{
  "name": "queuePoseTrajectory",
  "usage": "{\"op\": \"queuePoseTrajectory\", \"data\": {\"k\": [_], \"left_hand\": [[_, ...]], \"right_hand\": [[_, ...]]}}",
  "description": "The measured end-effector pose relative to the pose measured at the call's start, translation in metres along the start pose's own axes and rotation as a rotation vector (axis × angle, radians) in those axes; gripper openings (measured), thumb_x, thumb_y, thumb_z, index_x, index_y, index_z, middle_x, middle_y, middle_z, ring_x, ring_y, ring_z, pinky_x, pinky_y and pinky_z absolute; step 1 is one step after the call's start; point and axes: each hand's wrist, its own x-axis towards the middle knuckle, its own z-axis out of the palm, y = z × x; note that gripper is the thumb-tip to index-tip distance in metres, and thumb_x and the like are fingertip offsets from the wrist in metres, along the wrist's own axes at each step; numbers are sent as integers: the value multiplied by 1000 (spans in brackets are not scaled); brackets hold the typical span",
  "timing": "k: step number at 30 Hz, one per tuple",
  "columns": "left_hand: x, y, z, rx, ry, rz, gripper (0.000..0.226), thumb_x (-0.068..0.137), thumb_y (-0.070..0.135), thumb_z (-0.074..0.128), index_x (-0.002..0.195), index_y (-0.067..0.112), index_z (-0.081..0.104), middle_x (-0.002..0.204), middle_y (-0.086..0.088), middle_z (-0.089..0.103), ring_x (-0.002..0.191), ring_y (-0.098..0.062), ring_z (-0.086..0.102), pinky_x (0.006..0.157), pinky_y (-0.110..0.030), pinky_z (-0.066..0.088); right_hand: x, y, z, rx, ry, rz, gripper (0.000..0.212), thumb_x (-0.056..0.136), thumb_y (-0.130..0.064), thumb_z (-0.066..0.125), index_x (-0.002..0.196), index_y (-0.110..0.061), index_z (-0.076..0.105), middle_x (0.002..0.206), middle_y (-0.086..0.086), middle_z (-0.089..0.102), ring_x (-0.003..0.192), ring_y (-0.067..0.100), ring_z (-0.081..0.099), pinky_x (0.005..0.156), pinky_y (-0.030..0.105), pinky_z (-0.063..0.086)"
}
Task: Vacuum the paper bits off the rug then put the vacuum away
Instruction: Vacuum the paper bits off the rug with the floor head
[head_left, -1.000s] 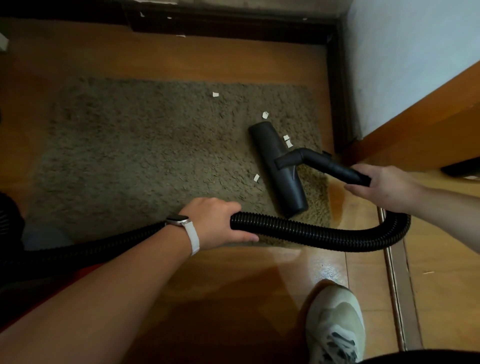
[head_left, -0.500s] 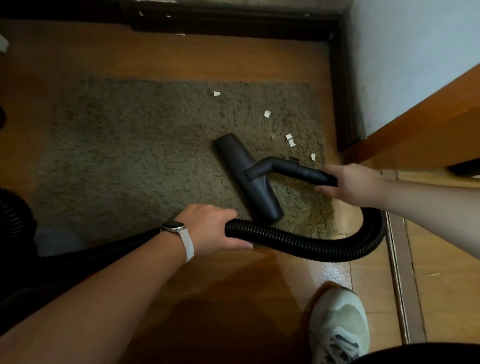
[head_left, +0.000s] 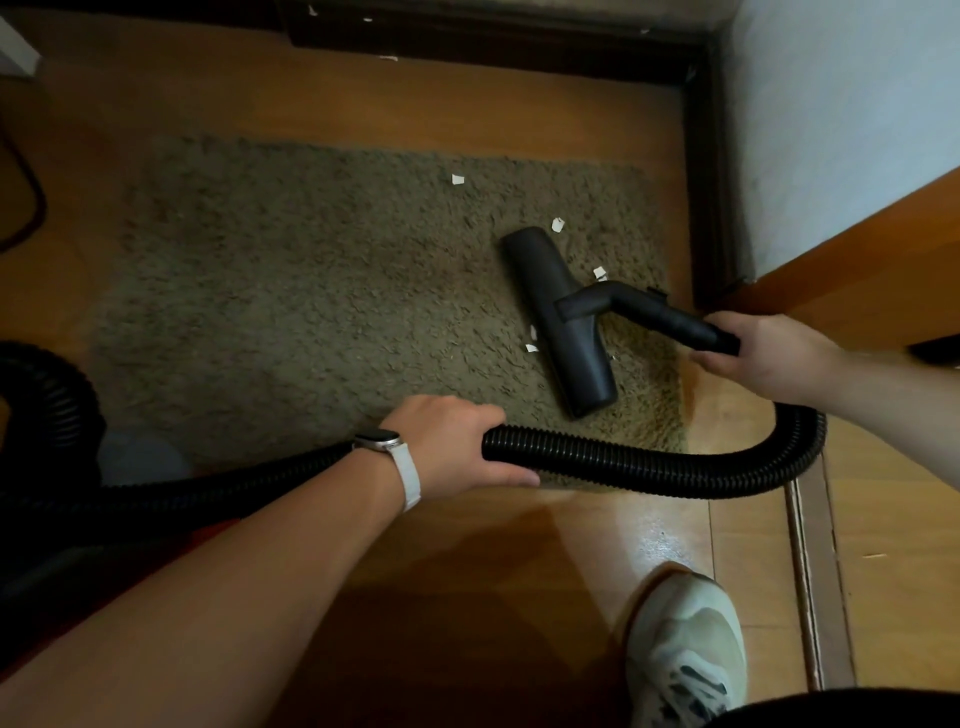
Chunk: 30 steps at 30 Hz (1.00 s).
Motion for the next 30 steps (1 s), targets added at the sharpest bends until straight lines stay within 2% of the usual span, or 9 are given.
{"op": "queuePoseTrajectory", "data": {"k": [6, 11, 15, 19, 23, 30], "left_hand": [[-2, -4, 3, 3, 36, 25, 64, 73, 90, 37, 94, 33, 54, 79, 12, 58, 73, -11, 58, 58, -27, 39], [-7, -9, 3, 4, 33, 10, 63, 73, 90, 37, 95, 33, 54, 78, 13, 58, 72, -9, 57, 57, -27, 40], [-8, -8, 4, 15, 18, 24, 62, 74, 90, 36, 93, 33, 52, 78, 13, 57, 72, -9, 57, 61, -26, 44], [-8, -7, 4, 9, 17, 31, 62, 74, 90, 35, 92, 33, 52, 78, 13, 57, 71, -8, 57, 62, -27, 45], [-6, -2, 2, -5, 44, 46, 62, 75, 90, 35, 92, 32, 52, 76, 13, 56, 71, -9, 57, 64, -28, 48], [-8, 2, -2, -4, 61, 41, 60, 74, 89, 37, 90, 33, 51, 75, 13, 54, 72, -12, 57, 63, -29, 45]], "right_hand": [[-5, -11, 2, 28, 48, -25, 27, 93, -40, 64, 115, -26, 61, 71, -8, 60, 60, 5, 56, 47, 24, 37], [1, -27, -4, 23, 38, -53, 24, 93, -42, 64, 113, -30, 58, 72, -4, 62, 61, 9, 60, 47, 26, 42], [1, -31, -2, -54, -42, -68, 21, 92, -46, 63, 105, -31, 56, 70, -4, 61, 61, 8, 59, 48, 25, 40], [-3, -19, -2, -47, -32, -35, 25, 91, -46, 64, 111, -32, 58, 72, -5, 63, 62, 10, 60, 49, 29, 45], [-9, -8, -9, -7, 7, 41, 22, 93, -44, 63, 111, -34, 56, 73, -4, 62, 62, 12, 60, 48, 27, 40], [-14, -2, -10, 9, 85, 82, 28, 94, -38, 64, 118, -26, 58, 72, -1, 62, 60, 17, 59, 47, 28, 42]]}}
